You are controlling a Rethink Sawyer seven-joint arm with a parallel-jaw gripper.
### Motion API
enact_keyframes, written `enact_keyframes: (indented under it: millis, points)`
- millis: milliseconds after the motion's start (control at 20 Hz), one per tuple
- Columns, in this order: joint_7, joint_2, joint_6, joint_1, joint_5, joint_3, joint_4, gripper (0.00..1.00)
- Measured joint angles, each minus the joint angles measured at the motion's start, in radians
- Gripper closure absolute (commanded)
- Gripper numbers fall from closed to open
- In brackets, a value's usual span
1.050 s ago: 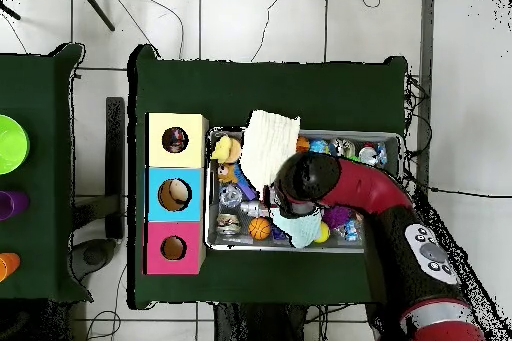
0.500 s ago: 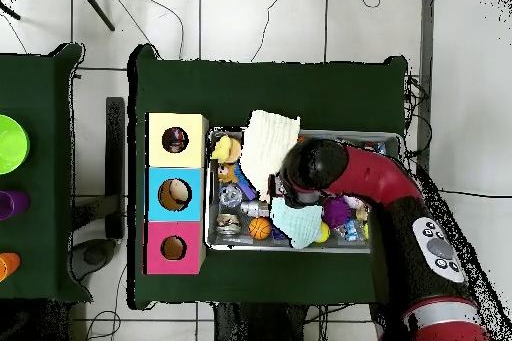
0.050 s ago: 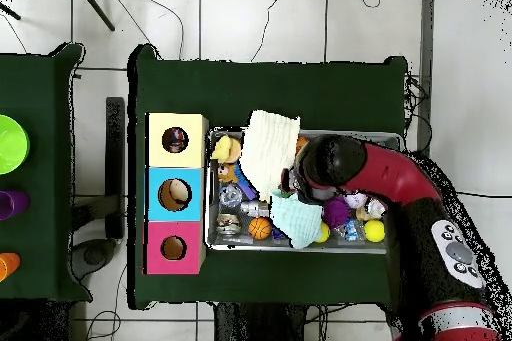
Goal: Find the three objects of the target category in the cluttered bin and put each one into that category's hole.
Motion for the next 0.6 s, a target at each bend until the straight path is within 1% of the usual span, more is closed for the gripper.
enact_keyframes:
  millis: [350, 600]
  points:
    - [0.000, 0.000, 0.000, -0.034, -0.005, -0.001, -0.009, 0.00]
    - [0.000, 0.012, 0.000, -0.056, -0.036, -0.002, -0.021, 0.00]
